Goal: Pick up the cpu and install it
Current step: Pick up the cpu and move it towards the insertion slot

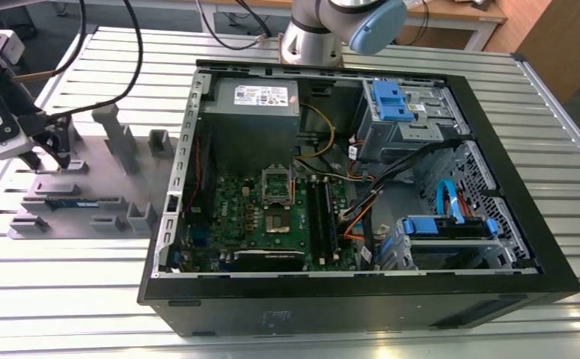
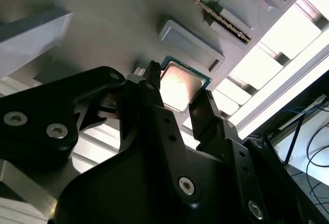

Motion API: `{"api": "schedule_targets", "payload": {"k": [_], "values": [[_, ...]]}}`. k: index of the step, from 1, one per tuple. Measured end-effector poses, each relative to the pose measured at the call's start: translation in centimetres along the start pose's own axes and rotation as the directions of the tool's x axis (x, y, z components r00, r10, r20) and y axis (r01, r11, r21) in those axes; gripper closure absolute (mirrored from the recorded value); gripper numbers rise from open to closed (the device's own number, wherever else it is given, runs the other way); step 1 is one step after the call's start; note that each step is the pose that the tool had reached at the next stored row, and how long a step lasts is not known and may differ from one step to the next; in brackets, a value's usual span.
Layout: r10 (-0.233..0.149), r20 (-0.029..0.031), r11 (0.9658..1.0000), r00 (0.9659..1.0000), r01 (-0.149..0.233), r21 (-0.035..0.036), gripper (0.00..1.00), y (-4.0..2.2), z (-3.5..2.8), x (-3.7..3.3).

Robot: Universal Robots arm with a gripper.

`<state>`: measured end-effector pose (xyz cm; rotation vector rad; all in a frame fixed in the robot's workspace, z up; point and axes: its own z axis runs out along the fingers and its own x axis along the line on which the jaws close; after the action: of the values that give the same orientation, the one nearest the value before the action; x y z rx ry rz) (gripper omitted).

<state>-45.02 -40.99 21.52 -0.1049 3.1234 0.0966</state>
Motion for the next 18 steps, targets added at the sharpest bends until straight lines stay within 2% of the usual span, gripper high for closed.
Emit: {"api": "schedule_targets", "payload": {"k": [14,18], "values": [[0.000,0.0001,1.0000,1.0000,0.000,-0.0001,0.53,0.13,-2.17,-0.04],[0.000,0.0004,1.0000,1.0000,0.000,-0.0002,0.53,0.14,-2.31,-0.05]]}}
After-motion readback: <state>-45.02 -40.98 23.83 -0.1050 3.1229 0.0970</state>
